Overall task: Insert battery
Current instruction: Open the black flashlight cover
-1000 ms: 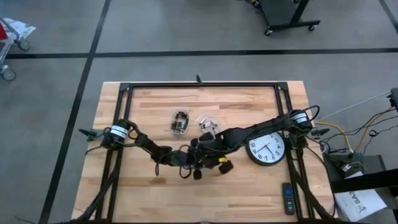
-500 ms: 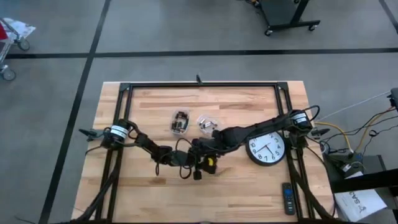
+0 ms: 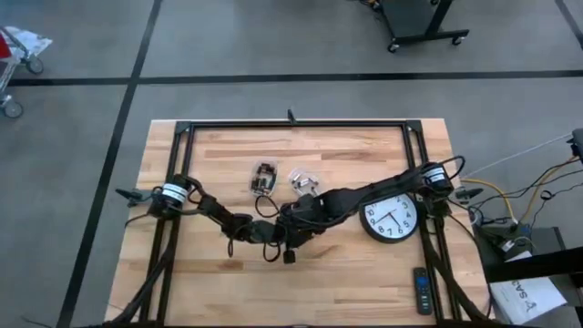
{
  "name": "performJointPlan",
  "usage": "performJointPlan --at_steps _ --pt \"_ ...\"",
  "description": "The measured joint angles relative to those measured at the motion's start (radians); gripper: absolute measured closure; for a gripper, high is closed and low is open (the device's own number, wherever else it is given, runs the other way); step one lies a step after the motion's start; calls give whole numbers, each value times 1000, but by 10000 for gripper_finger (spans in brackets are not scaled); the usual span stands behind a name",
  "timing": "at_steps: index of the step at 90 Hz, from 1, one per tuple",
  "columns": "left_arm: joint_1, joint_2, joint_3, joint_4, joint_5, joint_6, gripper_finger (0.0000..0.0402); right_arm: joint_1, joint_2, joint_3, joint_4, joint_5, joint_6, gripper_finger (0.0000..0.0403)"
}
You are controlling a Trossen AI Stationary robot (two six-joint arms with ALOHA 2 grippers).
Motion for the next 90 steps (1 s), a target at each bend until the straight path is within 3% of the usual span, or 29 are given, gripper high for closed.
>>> performJointPlan --at_steps 19,38,59,90 --pt "0 0 0 0 -2 -1 307 2 2 0 0 2 21 251" --pt "0 0 0 0 -6 -5 307 2 1 1 -3 2 -40 318" --pt "0 0 0 0 -10 -5 307 -3 1 1 -4 -4 -146 318" --pt "1 0 -1 1 -9 -2 307 -11 1 1 2 -12 -507 318"
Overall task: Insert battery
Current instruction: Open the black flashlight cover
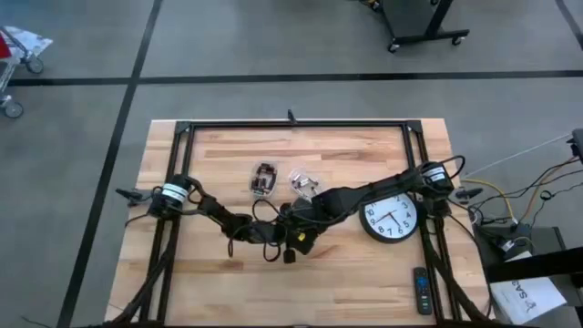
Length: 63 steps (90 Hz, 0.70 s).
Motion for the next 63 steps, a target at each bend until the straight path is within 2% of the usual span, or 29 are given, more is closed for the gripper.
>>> performJointPlan --at_steps 11,29,36,45,63 --pt "0 0 0 0 0 1 307 0 0 0 9 0 -276 318" --pt "0 0 -1 0 -4 2 307 0 0 -1 29 -18 -926 309" --pt "0 0 -1 0 -4 2 307 0 0 -1 31 -20 -1097 308" --pt "0 0 -1 1 -2 2 307 0 0 1 36 -20 -1099 308" --pt "0 0 -1 1 2 8 307 7 4 31 30 -8 -815 283"
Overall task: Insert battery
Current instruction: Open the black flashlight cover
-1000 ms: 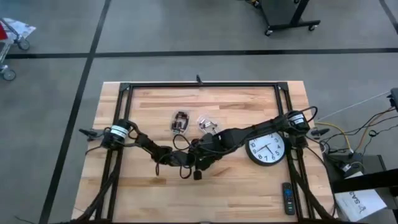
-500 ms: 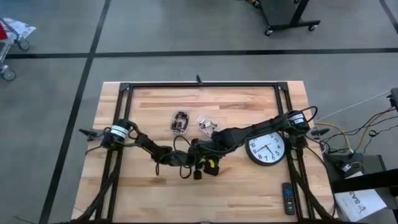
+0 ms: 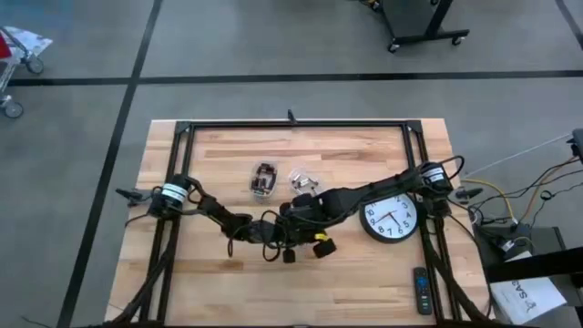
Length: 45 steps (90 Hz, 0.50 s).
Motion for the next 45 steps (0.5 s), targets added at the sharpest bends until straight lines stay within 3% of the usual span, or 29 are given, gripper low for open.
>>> performJointPlan --at_steps 21,45 --pt "0 0 1 -7 3 -2 307 -3 -2 45 -31 36 695 232" --pt "0 0 1 -9 3 -6 307 8 -4 47 -193 27 1230 187"
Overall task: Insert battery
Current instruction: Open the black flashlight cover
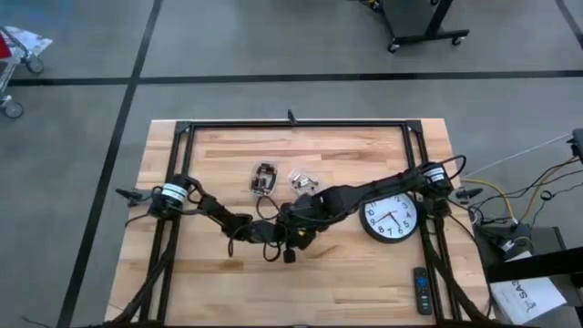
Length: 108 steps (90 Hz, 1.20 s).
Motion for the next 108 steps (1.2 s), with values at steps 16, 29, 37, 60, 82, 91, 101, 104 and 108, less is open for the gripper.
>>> performJointPlan --at_steps 16,29,37,60,82,91,101,104,108 --pt "1 0 0 -1 0 -1 307 0 0 0 19 0 87 166" --pt "1 0 0 -1 -1 -1 307 0 16 0 78 -3 89 161" --pt "1 0 -2 -1 -1 -1 307 1 34 0 101 -13 93 166" --pt "4 0 -10 2 -2 -11 307 1 37 0 99 -20 111 216" --pt "5 0 -11 6 14 8 307 1 37 0 102 -17 27 301" --pt "5 0 -12 9 29 24 307 1 39 0 103 -12 -11 327" --pt "5 0 -12 12 43 37 307 1 39 0 102 -14 -93 327" --pt "5 0 -12 11 47 40 307 1 39 0 103 -16 -121 327" --pt "5 0 -13 12 48 41 307 1 39 0 103 -17 -159 326"
